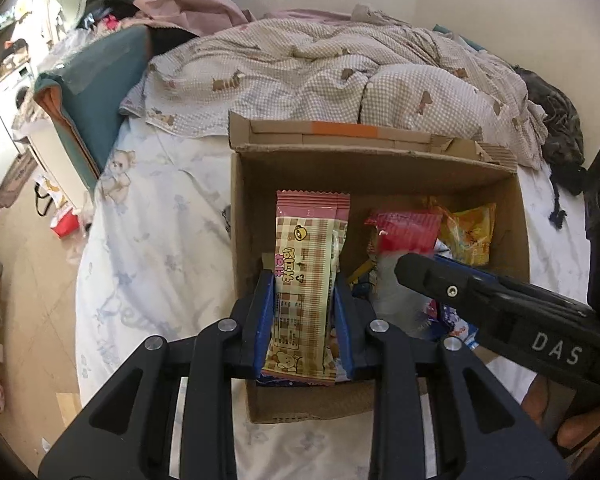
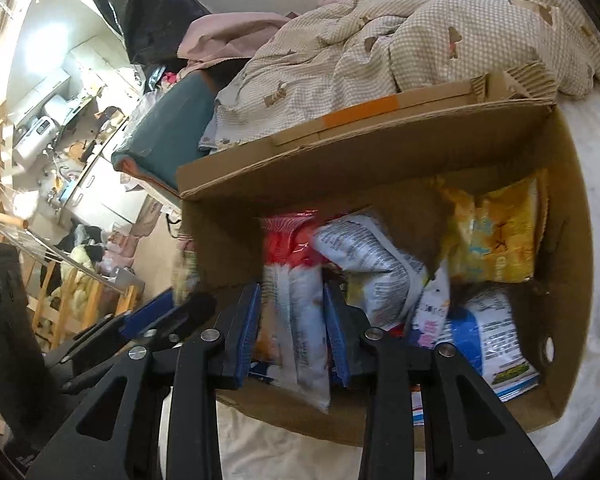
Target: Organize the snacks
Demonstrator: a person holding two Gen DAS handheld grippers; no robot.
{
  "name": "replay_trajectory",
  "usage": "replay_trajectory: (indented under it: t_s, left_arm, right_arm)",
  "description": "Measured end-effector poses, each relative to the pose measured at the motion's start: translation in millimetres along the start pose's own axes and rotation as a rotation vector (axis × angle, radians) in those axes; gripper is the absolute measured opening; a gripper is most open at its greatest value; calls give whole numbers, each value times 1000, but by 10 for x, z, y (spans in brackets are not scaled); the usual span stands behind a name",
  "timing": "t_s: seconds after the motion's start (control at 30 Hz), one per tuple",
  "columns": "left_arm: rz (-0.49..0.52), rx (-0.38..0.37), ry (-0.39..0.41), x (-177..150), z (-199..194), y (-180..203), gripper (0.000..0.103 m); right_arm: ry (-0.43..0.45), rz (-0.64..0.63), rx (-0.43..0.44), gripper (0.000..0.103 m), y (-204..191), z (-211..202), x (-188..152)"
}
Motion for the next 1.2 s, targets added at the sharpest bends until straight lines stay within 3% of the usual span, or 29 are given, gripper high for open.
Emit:
replay_trajectory:
  t_s: [0.07,0.13,0.17,0.2,0.43,0.5,0.63,0.73,0.87,1.03,1.2]
  left_arm:
    - [6,14,9,3,-23,-8,42]
    - [13,68,49,-3,-88,-9,61]
    - [16,67,70,-3,-127,-9,65]
    - [17,64,79,-4,-147,-10,69]
    - [22,40,135,28,-352,1,70]
    - [31,54,159,29,-428,-19,70]
    - [-29,75,172,17,-583,-179,71]
    - [-57,64,165,-22,-690,-246,81]
    - [-20,77,207,-136,-904,-287,84]
    - [-49,63,230,-294,-1143,-387,103]
    - [-51,47,241,-468,-1324,-407,103]
  right_arm:
    - [32,-38,-42,37,-44,-55,2]
    - [39,-23,-39,49,-13,-91,6]
    - [45,-8,-36,63,11,-114,10]
    - [58,4,-32,67,31,-151,13]
    - [110,-22,-72,73,5,-352,79]
    - [126,-29,-90,84,-11,-429,65]
    - [136,-65,-139,87,-86,-585,18]
    - [161,-104,-154,87,-192,-773,-22]
    - [199,-118,-177,88,-289,-1065,-141]
    - [221,-98,-216,99,-331,-1329,-396]
    - [213,-79,-254,102,-360,-1484,-652]
Point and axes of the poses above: each gripper's, at about its wrist camera, not at the fingertips, and z roughly the way its jaws point, y to its right, x to its top, the point moved 1 cm from there along z, roughly the way its jaws point, and after that the axes turned 5 degrees about -z, right-handed, at the moved point
